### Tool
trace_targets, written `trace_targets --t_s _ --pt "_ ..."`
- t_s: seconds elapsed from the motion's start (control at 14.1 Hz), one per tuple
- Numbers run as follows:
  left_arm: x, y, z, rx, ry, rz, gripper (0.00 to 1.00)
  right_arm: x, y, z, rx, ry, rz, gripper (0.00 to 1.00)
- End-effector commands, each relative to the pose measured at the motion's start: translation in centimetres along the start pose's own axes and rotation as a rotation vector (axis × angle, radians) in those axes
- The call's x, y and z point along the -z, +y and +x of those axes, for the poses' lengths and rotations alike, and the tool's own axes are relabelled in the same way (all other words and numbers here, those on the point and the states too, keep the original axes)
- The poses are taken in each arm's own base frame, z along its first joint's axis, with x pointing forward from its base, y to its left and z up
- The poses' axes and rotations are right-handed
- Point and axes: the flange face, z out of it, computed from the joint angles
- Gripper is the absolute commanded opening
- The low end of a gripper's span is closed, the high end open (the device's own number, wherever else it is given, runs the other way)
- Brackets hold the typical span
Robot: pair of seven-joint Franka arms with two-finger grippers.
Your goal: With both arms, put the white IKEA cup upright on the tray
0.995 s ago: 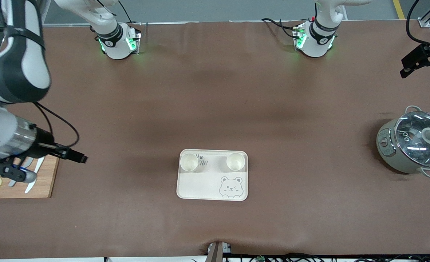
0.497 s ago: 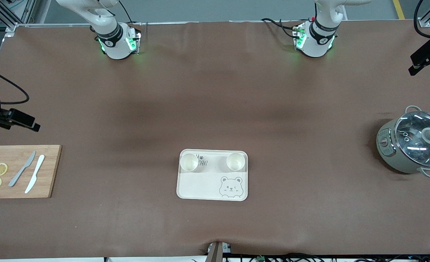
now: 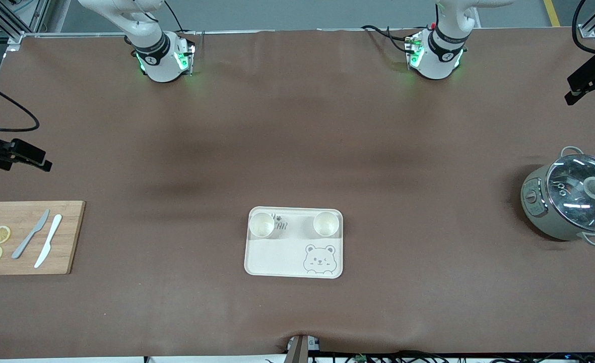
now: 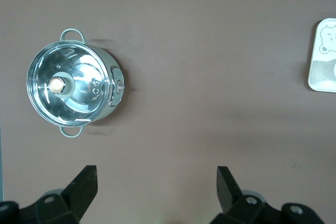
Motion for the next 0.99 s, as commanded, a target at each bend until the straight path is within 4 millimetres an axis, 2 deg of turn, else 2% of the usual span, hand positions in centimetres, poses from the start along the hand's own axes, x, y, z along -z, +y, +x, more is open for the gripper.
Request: trace_targets --t_s 0.0,0.14,0.21,0.36,0.5,0.92 --pt "0.2 0.0 -0.1 -0.024 -0.004 -0.014 1.00 1.0 -0.8 -4.0 0.031 0.009 -0.010 1.00" --pt "0.0 0.0 -0.1 -0.025 -0.007 -0.014 1.00 0.7 -1.1 -4.9 0.035 -0.059 -0.013 1.00" --pt "0.1 0.1 -0.1 -0.027 -0.007 -0.014 1.00 1.6 -0.8 -4.9 0.031 -0.046 -0.019 1.00" --pt "0.1 0.3 -0.1 -0.028 -0.006 -0.014 1.00 5.5 -0.5 -4.4 0.014 0.015 -0.033 1.00" --pt "0.1 0.5 -0.2 -0.034 -0.007 -0.014 1.00 6.5 0.8 -4.6 -0.008 0.019 -0.046 1.00" --pt "-0.1 1.1 -0.2 -0.046 -0.013 -0.016 1.00 6.9 0.9 -4.7 -0.005 0.013 -0.065 1.00"
